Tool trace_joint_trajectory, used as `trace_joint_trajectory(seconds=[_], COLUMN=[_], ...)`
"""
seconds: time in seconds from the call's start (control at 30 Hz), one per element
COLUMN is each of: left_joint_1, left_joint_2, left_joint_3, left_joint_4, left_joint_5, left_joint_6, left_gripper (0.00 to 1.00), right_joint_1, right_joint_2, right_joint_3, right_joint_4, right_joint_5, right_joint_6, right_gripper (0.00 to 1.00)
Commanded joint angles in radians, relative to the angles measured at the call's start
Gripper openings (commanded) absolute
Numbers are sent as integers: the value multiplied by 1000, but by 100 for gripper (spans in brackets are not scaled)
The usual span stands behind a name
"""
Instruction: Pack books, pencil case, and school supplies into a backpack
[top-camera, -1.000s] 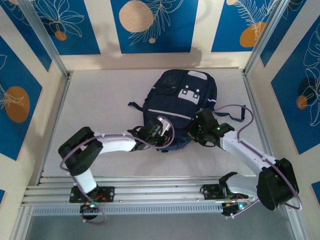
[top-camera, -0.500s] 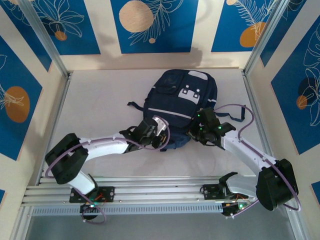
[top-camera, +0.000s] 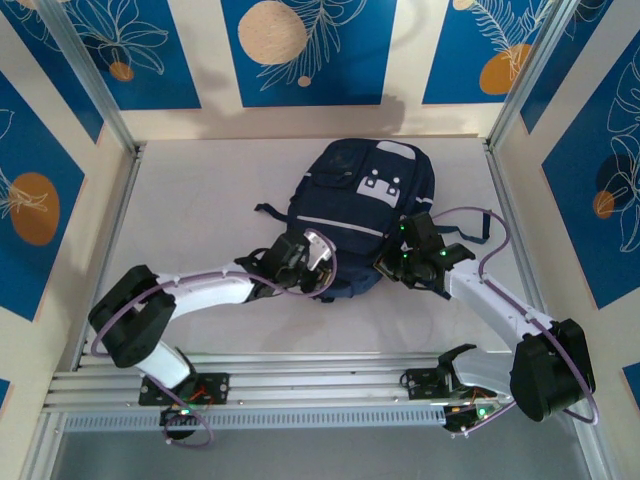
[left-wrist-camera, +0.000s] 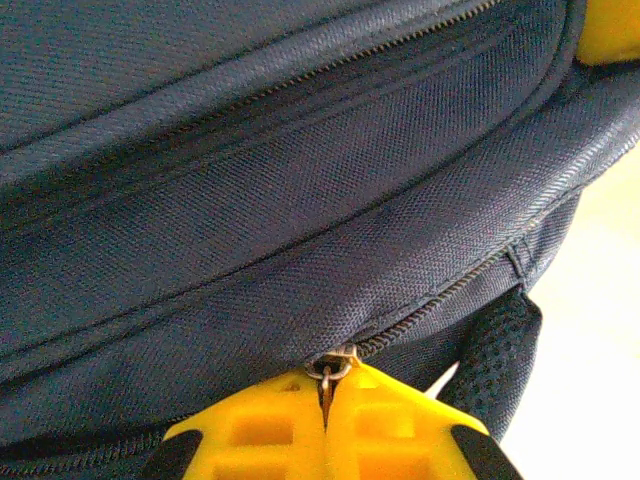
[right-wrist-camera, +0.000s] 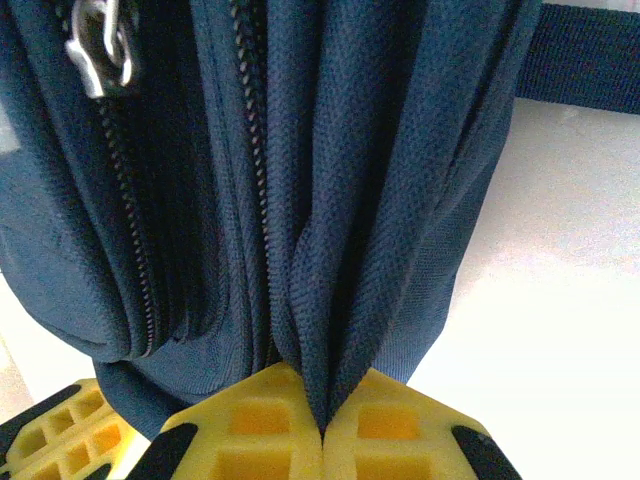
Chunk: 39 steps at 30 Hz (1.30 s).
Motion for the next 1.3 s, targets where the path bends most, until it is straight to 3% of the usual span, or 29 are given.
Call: trace_joint_trajectory(seconds=[0.0, 0.67, 0.73, 0.83, 1.27], left_joint_1=[18, 11, 11, 11, 16], left_joint_2=[58, 77, 75, 69, 4], left_joint_3=[20, -8, -13, -14, -35], left_joint_4=[-104, -88, -86, -85, -137], left_joint_5=[46, 36, 34, 39, -26], left_joint_6=[17, -8, -8, -8, 3], left_gripper=[3, 14, 12, 1, 0], right_joint_1=[-24, -26, -25, -26, -34], right_joint_2=[-1, -4, -5, -5, 11], right_joint_3=[33, 27, 29, 29, 64], right_joint_4=[-22, -15, -17, -17, -60], right_joint_5=[40, 26, 26, 25, 131], right_joint_6=[-32, -15, -13, -12, -60], right_gripper=[3, 3, 3, 3, 0])
